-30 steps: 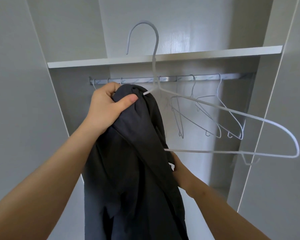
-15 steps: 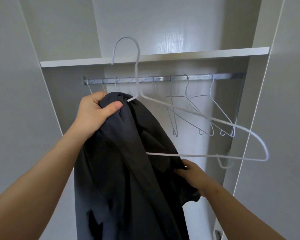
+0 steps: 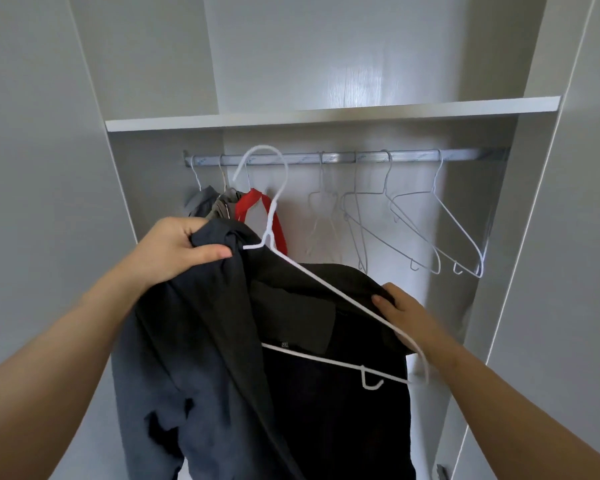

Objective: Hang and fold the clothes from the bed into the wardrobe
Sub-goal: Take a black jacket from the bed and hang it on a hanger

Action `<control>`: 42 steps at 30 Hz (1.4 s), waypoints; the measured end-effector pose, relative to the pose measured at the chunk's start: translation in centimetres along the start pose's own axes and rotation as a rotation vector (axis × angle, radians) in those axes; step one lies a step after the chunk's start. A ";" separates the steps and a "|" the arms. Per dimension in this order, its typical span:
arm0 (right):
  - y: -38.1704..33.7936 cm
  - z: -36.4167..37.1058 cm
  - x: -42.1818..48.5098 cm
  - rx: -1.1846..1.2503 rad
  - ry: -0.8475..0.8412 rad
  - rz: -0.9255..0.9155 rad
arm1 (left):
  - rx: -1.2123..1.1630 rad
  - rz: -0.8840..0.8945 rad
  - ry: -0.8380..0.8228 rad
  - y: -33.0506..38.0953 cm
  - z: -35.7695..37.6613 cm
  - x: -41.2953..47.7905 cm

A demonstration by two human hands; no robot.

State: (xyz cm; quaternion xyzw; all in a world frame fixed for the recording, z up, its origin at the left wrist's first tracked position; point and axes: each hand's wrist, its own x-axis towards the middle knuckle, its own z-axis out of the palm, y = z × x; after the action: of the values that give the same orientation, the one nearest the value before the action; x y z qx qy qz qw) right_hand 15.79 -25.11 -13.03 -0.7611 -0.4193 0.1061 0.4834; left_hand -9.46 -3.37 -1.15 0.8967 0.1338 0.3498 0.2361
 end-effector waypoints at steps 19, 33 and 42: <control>-3.2 0.9 0.4 -0.350 0.046 0.104 | 1.002 0.217 0.088 3.6 5.0 -0.5; -10.9 0.9 -2.5 0.201 -0.351 0.057 | 0.659 0.240 0.224 3.3 8.0 -1.6; -6.1 -0.3 -0.4 -0.198 0.456 -0.180 | 0.415 -0.030 0.310 2.6 6.3 -1.5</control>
State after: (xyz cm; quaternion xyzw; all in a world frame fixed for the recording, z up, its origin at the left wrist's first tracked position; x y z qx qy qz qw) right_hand 12.44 -24.44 -7.97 -0.7686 -0.3737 -0.1529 0.4962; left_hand -6.03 -8.29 -4.69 0.8595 0.2504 0.4447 0.0290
